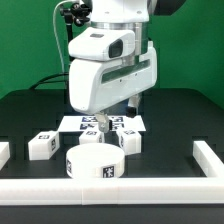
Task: Assemble stool
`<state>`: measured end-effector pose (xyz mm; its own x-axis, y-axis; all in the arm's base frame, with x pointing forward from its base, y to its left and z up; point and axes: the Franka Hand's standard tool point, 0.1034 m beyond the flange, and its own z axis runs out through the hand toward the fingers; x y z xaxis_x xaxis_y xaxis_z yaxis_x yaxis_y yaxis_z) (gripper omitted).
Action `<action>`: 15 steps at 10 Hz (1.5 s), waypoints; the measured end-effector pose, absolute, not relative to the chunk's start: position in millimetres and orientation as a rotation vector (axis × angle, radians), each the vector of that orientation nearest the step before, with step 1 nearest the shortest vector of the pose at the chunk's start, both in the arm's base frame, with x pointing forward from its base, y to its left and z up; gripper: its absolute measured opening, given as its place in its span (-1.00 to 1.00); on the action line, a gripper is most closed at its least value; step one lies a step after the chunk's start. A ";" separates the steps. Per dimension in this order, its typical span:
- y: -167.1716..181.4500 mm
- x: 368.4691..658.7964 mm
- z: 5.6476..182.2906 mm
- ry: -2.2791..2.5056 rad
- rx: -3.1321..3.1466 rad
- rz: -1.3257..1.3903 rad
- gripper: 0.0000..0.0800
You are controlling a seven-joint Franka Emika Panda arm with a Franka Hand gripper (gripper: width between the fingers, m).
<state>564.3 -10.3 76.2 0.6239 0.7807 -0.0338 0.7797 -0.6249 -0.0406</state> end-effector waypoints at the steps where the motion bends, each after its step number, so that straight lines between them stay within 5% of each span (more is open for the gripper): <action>1: -15.8 562.0 67.6 -1.333 -2.817 0.081 0.63; 6: -34.7 563.4 31.6 -1.358 -2.787 0.103 0.63; 15: -37.0 560.2 19.6 -1.398 -2.765 0.095 0.62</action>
Offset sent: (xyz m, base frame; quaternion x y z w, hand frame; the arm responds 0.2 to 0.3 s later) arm 0.0150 -0.0105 -0.0273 0.0175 0.0303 -0.0212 0.9992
